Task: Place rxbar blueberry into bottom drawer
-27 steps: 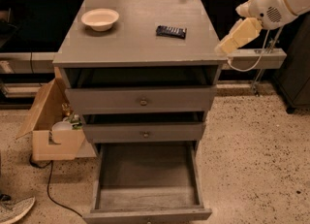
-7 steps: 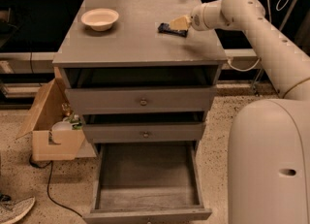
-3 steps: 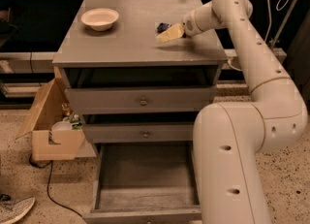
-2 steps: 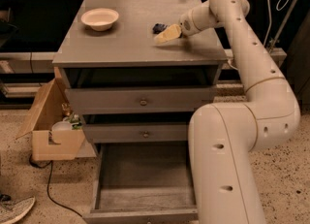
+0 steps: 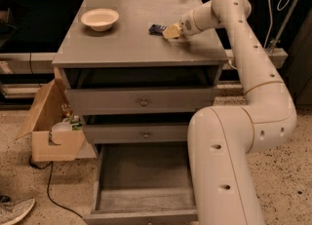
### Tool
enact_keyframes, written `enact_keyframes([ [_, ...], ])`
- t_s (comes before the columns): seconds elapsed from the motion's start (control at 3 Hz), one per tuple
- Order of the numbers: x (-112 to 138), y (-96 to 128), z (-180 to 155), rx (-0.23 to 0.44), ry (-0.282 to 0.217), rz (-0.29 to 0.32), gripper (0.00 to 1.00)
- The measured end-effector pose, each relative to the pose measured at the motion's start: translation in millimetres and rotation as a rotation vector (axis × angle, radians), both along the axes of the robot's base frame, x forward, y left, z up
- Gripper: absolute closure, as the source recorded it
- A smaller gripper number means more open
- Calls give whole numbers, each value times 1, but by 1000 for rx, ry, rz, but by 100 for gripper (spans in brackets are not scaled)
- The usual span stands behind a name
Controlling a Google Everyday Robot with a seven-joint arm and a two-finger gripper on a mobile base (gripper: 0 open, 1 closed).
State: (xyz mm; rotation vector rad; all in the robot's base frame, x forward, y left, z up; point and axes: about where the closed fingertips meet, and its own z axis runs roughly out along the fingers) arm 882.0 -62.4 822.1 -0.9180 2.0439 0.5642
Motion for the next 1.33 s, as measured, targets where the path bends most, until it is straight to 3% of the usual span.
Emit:
enact_keyframes([
  [0.33,0,0,3,0,0,0,89],
  [0.67,1,4,23,99,-52,18,100],
  [1.0,-5,13,60,161,-135,67,100],
  [1.33,-14,14,102,163,-226,103,100],
])
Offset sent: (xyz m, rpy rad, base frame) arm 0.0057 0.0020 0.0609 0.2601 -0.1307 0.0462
